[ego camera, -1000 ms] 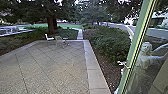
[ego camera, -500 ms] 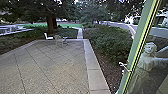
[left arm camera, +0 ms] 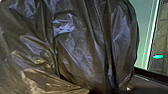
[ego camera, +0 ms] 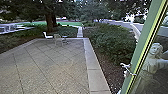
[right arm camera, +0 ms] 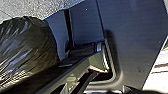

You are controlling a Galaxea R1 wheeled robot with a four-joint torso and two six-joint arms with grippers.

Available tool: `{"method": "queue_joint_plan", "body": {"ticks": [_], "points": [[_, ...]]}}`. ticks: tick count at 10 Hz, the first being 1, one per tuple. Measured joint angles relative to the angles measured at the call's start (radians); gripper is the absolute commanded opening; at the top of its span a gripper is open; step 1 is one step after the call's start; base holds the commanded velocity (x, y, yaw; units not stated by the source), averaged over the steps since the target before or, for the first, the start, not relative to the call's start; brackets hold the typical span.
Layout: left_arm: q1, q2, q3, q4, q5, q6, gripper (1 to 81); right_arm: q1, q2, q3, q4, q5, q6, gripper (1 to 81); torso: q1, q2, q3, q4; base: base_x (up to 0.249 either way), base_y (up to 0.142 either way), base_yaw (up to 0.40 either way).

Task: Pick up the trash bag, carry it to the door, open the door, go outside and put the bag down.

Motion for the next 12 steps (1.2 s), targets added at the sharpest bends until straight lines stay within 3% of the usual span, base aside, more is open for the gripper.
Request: {"method": "queue_joint_plan", "body": {"ticks": [12], "points": [[0.003, 0.0, 0.001, 0.0, 0.0, 0.0, 1.0, -0.002, 0.0, -0.004, 0.0, -0.003, 0.001, 81.1, -0.003, 0.0, 0.0, 0.0, 0.097, 0.0, 0.0]]}}
